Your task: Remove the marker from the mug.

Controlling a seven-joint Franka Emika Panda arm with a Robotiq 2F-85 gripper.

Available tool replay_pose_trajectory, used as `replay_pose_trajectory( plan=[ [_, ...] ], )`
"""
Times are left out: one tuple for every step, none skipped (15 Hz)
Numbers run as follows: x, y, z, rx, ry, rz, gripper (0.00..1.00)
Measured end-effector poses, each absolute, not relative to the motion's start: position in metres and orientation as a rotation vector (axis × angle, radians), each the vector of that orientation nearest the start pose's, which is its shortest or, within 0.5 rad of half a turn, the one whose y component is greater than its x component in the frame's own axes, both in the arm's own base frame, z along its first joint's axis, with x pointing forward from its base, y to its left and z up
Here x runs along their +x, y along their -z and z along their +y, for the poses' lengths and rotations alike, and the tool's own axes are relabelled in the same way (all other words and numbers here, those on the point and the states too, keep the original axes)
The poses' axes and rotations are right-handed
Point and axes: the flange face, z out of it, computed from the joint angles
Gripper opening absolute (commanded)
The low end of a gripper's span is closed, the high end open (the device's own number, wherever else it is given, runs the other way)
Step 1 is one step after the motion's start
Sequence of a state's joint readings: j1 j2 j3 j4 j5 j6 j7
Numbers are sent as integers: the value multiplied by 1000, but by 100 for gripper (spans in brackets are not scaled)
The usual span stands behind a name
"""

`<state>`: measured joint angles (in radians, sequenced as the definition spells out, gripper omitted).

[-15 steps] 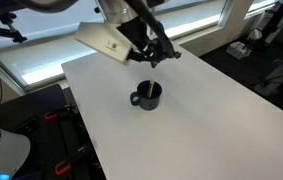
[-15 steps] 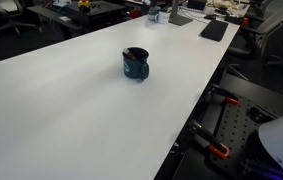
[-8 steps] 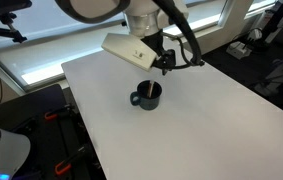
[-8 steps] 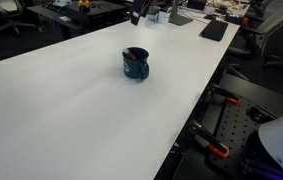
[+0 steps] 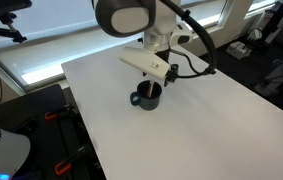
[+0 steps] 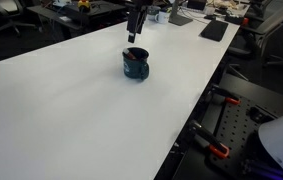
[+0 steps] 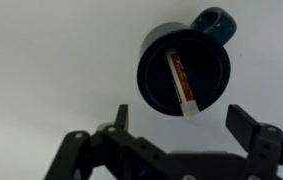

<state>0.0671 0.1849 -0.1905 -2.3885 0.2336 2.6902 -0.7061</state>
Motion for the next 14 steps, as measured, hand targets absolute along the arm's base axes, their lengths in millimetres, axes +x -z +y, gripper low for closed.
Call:
replay_pose_trajectory(
  plan=[
    [512,-252,-73,-3046,195,-611,100],
    [514,-249,-74,-3041,169,-628,100],
    [515,-247,-75,-3037,149,-645,100],
    [515,-246,-76,-3033,127,-665,93],
    [515,-245,-75,-3029,106,-684,90],
    [515,-244,-75,-3027,88,-705,89],
    [514,-243,-75,-3026,75,-722,91],
    [514,-242,-74,-3025,62,-741,87],
    [514,-241,-73,-3025,52,-759,89],
    [513,-240,-73,-3025,44,-775,88],
    [513,-238,-72,-3026,36,-793,89],
    [513,-237,-71,-3026,27,-812,88],
    [513,-235,-70,-3026,19,-828,88],
    [512,-234,-68,-3023,13,-840,97]
  ],
)
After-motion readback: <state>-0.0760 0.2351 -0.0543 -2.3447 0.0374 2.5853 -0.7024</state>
